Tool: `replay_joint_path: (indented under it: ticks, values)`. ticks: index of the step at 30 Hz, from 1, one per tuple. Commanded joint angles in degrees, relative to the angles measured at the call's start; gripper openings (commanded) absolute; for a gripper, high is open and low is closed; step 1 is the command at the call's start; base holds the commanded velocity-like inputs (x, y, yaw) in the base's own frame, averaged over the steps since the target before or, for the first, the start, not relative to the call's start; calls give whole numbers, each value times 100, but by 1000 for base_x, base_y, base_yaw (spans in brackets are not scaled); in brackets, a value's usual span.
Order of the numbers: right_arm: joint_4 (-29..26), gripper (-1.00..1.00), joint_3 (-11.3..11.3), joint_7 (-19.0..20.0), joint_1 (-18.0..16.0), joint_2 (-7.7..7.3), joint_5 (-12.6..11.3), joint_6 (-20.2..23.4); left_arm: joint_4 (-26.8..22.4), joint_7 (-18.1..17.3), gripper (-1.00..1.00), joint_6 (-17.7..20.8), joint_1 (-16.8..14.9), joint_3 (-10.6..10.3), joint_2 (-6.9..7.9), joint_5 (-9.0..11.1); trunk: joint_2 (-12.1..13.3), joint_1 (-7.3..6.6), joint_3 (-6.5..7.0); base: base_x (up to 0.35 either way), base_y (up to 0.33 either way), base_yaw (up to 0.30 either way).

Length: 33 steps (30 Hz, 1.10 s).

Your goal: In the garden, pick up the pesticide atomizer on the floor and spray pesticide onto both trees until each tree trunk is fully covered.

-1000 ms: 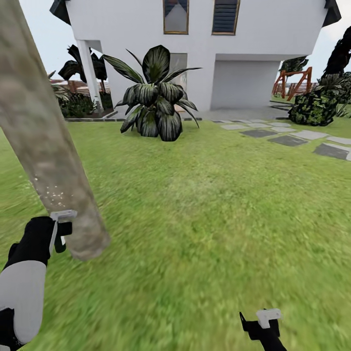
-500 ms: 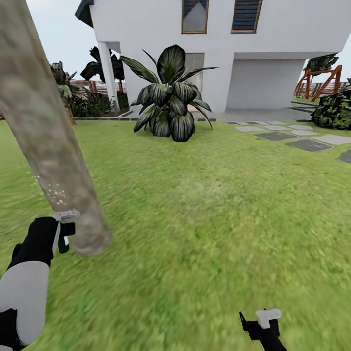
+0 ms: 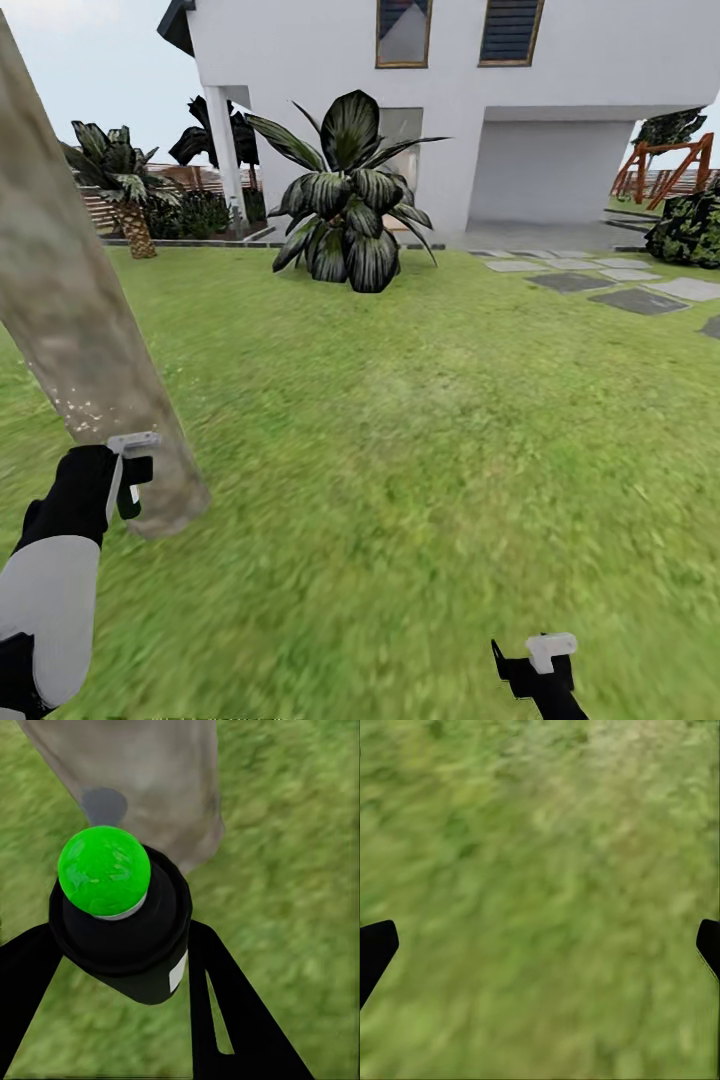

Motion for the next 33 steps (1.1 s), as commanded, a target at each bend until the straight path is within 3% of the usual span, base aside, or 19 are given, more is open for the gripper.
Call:
replay_joint_path:
  ticks: [1,15,29,33]
  values:
    - [4,100,-49,9,-2,-1,46,-18,-7,-57,-100,20,-7,16,-4,-64,-2,-1,-5,15,-271,255]
    - [4,100,-49,9,-2,-1,46,-18,-8,-63,-100,18,-1,10,2,-65,-2,-1,-5,78,-266,269]
    - [-5,100,-49,8,-2,-1,46,-18,-7,-56,-100,25,1,6,-4,-64,-2,-1,-5,169,-236,14]
    - [-2,100,-49,8,-2,-1,46,-18,-7,-64,-100,27,0,15,26,-81,-2,-1,-5,35,-268,220]
